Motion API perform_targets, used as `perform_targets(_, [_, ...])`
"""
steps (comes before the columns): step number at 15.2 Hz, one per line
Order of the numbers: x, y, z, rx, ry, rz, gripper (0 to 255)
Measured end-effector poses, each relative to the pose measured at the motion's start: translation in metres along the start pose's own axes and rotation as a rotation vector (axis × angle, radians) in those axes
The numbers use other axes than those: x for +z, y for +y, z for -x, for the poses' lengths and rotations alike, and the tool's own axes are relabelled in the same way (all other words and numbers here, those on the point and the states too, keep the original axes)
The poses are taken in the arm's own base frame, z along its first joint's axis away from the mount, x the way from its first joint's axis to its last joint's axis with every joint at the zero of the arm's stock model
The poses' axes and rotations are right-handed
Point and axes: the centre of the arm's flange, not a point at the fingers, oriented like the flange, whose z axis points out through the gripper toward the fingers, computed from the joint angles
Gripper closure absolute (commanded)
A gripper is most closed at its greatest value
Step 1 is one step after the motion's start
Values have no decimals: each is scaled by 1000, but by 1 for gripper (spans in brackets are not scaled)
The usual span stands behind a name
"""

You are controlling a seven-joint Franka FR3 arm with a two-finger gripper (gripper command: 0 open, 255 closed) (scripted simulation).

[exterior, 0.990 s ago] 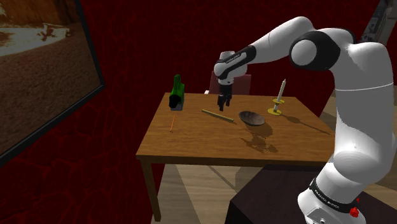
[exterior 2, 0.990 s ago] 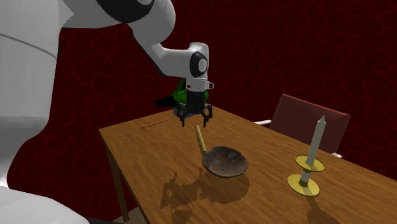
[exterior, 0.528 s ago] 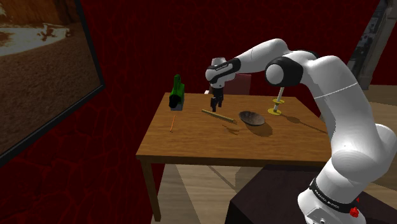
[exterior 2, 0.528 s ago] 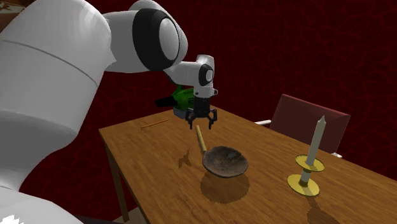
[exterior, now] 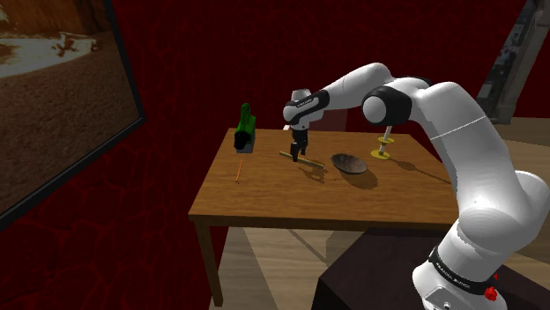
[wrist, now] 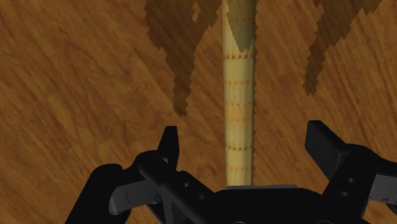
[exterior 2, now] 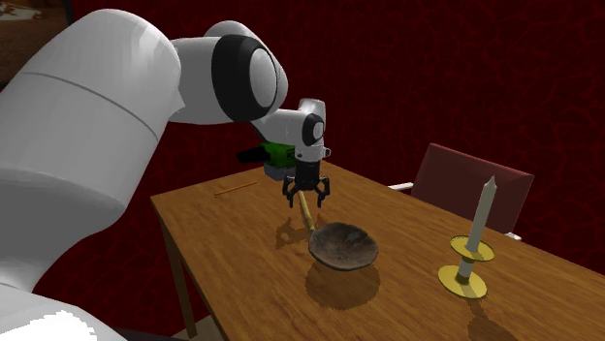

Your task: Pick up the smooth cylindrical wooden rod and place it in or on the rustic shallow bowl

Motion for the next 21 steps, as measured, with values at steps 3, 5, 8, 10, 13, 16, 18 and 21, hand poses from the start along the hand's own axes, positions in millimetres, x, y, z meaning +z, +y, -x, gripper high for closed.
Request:
perform_targets(3, [4, 1, -1, 0, 0, 0, 0])
perform_targets(5, [4, 1, -1, 0, 0, 0, 0])
perform_targets(8, [4, 1, -1, 0, 0, 0, 255])
perform_targets(10, [2, 2, -1, 2, 3, 4, 255])
perform_targets(13, [2, 2, 0, 1, 4, 4, 255])
perform_targets(16, [2, 2, 0, 1, 5, 4, 255])
perform_targets(18, [2, 2, 0, 1, 4, 3, 255])
perform_targets(21, [-7, 0, 0, 0, 1, 0, 255])
